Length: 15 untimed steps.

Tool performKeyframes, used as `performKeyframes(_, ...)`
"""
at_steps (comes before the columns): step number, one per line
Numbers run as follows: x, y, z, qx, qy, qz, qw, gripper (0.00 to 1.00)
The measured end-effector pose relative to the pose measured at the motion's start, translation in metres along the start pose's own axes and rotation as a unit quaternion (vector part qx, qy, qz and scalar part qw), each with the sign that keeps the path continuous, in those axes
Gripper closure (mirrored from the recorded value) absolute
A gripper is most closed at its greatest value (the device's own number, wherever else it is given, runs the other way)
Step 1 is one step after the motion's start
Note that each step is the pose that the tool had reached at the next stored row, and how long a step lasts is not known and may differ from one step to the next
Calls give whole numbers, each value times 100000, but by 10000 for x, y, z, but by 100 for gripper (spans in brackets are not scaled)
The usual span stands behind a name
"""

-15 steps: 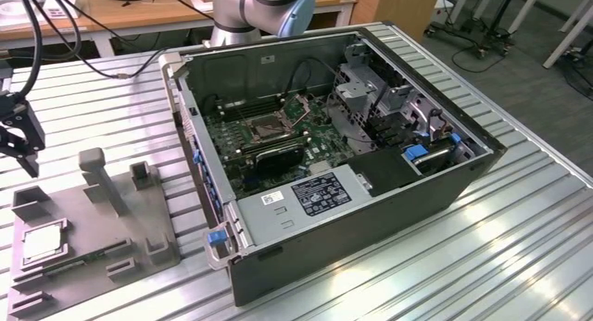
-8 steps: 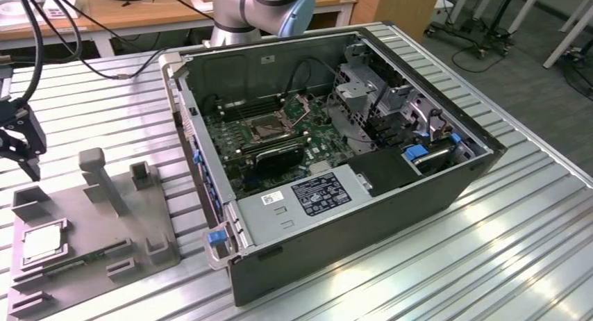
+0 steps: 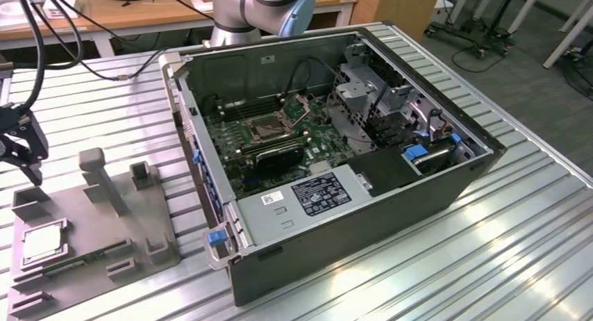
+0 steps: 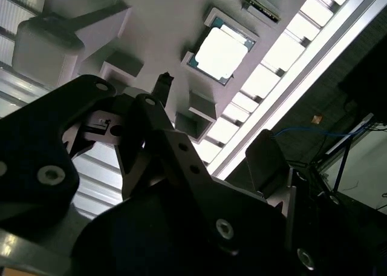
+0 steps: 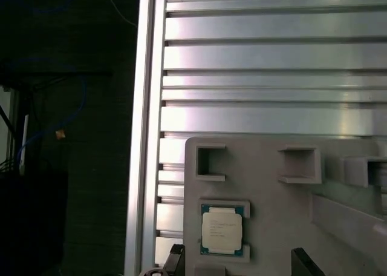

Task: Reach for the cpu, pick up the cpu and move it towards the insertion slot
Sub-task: 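Reach for the cpu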

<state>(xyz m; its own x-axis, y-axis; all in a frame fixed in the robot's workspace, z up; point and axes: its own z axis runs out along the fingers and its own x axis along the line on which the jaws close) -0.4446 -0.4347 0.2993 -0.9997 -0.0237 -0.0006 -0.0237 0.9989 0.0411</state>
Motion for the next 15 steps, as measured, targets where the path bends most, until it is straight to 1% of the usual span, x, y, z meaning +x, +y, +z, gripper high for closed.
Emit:
performKeyframes(7,1,-32,40,-13,-1,2,100000,24)
performKeyframes(15,1,-46,78,-12,0,-3,100000,24)
